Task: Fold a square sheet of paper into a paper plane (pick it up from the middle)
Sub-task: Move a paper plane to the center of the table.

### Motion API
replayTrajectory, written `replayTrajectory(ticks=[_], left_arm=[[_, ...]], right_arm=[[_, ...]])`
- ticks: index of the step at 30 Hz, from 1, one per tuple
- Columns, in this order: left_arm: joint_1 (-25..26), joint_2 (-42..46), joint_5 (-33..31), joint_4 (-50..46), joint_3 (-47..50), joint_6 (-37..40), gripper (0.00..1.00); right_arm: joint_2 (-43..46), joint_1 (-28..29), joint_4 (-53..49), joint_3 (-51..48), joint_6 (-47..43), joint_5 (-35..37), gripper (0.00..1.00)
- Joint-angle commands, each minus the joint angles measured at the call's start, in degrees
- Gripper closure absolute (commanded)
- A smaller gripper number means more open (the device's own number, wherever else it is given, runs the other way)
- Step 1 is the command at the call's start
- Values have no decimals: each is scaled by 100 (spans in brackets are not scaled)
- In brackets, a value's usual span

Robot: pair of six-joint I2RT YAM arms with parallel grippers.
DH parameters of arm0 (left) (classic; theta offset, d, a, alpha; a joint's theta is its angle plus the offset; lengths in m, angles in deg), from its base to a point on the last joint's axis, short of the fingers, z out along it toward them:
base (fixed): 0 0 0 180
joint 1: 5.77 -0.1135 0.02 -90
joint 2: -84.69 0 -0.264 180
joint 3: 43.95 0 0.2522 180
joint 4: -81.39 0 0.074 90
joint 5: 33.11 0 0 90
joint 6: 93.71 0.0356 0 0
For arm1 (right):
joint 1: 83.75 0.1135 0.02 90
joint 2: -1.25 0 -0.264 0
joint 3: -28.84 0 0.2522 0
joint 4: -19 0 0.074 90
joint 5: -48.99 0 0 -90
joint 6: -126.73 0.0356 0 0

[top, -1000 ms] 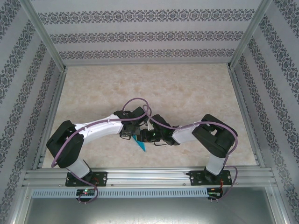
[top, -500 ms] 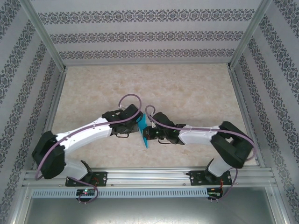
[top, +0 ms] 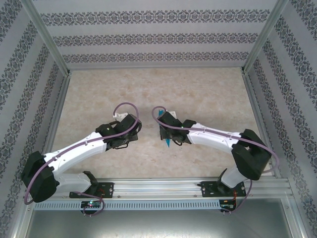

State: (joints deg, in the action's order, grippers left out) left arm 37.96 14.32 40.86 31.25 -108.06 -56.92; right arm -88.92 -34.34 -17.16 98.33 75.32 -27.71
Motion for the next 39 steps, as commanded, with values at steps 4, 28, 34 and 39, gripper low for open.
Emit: replayTrajectory(ticks=[4,28,34,39], left_arm=[[-116,335,-245,1,170,-148,70],[-258,542,-80,161,485,-141,67],[-259,524,-17,204,478,-137,66],[-261,529,6,210,504,-163,65]], right_arm=[[-528,78,-382,358,5,165,93],[-1591,-160,-130,886,184,-138,88],[-1614,-159,-140,888,220,-159,73],[-1700,-148,-161,881,239,-205,72]])
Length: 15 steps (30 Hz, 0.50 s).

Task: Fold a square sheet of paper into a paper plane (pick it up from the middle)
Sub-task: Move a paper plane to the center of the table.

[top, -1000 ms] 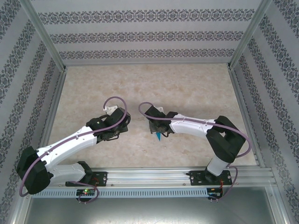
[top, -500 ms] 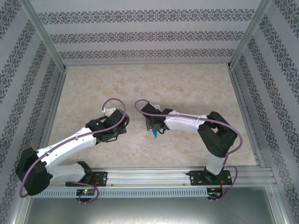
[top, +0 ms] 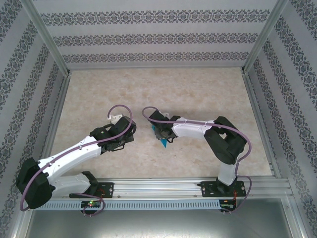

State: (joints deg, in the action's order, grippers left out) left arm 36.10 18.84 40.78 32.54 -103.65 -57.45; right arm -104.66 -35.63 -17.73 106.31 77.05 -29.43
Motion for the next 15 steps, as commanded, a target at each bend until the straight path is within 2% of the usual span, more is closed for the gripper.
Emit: replayTrajectory(ticks=[1,15], left_arm=[[-79,72,28,88,81,-119,65],[-81,37,54,109,84,-102,64]], right_arm=[[-152,-30,-116,65,104,-23,72],[-876,32,-427,342,390,32,69]])
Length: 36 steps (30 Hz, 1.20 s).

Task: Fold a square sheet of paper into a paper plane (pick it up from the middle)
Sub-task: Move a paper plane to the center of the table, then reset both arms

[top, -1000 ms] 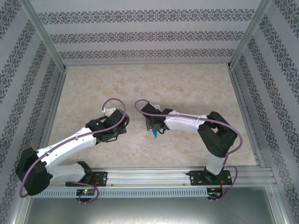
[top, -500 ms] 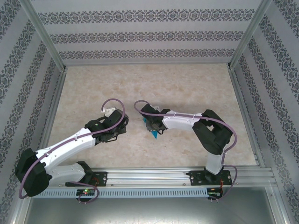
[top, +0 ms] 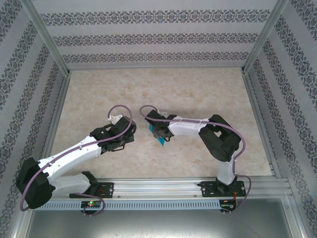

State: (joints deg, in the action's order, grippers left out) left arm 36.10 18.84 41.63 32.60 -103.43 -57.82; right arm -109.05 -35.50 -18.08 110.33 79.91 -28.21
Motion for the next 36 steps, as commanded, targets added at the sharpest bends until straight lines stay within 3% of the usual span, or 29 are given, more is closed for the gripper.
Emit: replayTrajectory(ticks=[1,6,18,23,26,27,28,30,34,36], left_arm=[[-82,39,-44,108,55,-65,64],[-82,38,-93,93,32,-47,64],[-80,64,-331,40,-100,39,63],[-82,80,-523,24,-157,154,60],[-78,91,-760,-9,-218,304,54],[-91,100,-880,-70,-265,349,50],[-99,111,-980,-90,-293,434,47],[-134,150,-1301,-142,-368,672,39],[-239,378,-2273,172,-226,1233,18],[-472,498,-2745,362,-92,1493,0]], right_arm=[[-433,16,-444,-12,95,-44,68],[-221,-26,-434,44,-30,-142,65],[1204,-17,-743,259,-404,-116,55],[2186,0,-832,30,-554,594,54],[3093,1,-850,-327,-794,1646,53],[3461,-17,-799,-544,-892,2083,47],[3801,-49,-731,-709,-996,2474,37],[4545,-215,-322,-1286,-1419,3264,3],[5641,-1212,696,-2344,-2593,3287,2],[5931,-2032,1033,-2845,-2873,2874,2]])
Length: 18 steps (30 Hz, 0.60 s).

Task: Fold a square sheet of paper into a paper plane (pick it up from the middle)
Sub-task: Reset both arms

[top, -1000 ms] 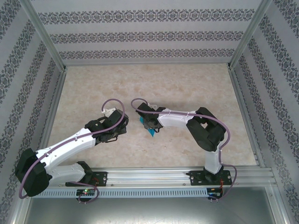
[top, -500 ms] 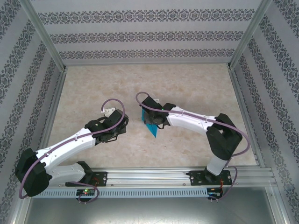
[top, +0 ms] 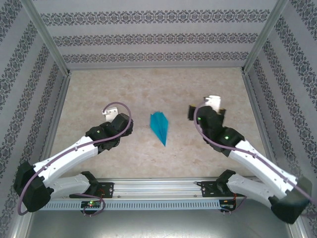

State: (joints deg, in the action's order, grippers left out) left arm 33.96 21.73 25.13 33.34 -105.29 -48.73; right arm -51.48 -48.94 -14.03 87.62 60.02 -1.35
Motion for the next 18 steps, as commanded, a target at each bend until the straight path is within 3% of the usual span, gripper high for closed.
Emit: replayTrajectory(ticks=[1,5,9,12,14,18], left_arm=[[-423,227,-1270,276,118,604,0],[-1557,193,-1454,306,285,731,0],[-2262,241,-1687,1511,913,1615,0],[-2426,185,-1499,2814,1412,2652,0],[-2537,2,-1164,3592,1736,2956,0],[-2610,-703,-713,5030,2058,3646,0]], right_arm=[[230,-1059,792,-812,-967,-19,2],[179,-2283,2258,-1994,-1372,-899,3],[-496,-2886,3480,-2436,-1638,-1790,3],[-1321,-3054,4007,-2294,-1822,-2212,3],[-1737,-3089,4111,-2052,-1835,-2333,3],[-2292,-3116,5349,-2074,-2160,-2778,3]])
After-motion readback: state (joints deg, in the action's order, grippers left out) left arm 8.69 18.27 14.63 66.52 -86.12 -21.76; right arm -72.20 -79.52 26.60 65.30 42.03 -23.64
